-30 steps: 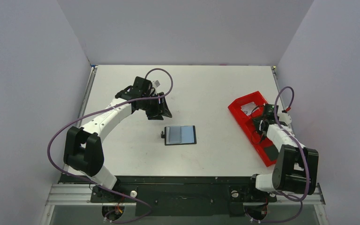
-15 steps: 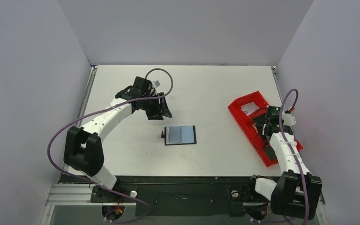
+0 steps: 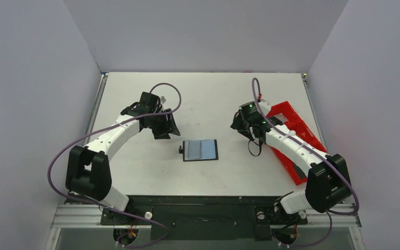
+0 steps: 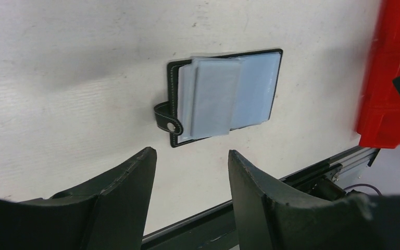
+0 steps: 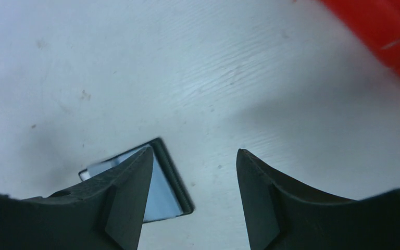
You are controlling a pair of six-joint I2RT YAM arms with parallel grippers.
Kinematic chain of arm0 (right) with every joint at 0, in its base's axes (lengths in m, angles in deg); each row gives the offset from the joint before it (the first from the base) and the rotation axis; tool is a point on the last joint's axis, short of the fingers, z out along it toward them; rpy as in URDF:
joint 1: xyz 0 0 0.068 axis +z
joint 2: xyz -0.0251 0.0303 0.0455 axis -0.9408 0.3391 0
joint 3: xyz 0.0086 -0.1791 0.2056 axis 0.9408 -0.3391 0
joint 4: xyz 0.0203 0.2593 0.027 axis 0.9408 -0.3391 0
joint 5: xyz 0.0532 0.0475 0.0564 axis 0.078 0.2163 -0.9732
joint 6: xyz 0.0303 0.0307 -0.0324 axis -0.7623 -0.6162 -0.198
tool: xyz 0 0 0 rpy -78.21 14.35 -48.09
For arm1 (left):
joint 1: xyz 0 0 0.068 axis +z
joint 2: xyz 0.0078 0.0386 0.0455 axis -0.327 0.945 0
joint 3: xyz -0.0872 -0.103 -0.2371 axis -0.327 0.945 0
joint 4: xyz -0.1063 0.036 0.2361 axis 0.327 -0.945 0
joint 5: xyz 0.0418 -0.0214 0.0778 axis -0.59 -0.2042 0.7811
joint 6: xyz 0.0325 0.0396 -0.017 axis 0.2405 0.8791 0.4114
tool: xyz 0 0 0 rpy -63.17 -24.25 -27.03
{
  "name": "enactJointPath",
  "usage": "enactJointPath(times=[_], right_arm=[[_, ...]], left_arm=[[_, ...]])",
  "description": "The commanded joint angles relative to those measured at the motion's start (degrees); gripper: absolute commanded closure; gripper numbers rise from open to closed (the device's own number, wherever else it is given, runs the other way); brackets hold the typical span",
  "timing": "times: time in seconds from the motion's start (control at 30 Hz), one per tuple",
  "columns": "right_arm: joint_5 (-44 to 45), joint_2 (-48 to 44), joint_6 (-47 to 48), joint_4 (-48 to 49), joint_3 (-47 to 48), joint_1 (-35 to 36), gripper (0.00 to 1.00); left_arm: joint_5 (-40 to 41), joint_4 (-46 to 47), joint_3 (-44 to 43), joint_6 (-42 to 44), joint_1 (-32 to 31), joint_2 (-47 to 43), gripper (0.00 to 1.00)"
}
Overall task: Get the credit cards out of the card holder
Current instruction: Remove the credit card from the card holder.
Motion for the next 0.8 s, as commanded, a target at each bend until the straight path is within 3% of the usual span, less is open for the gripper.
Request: enactJointPath(times=[0.0, 0.27, 0.77], right_arm=[[1.8, 6.6, 0.8, 1.7, 6.6, 8.9, 0.45], [-0.4, 21.0, 2.6, 1.9, 16.2, 19.9, 0.47], [-1.0, 27.5, 4.0, 2.1, 18.9, 25.8, 0.52]], left_arm=[[2.8, 1.4, 2.2, 0.8, 2.0, -4.2, 0.49], [4.3, 2.6, 5.1, 0.9, 3.7, -5.5, 0.49], [5.0, 4.6, 9.6, -0.8, 3.6, -9.2, 0.49]])
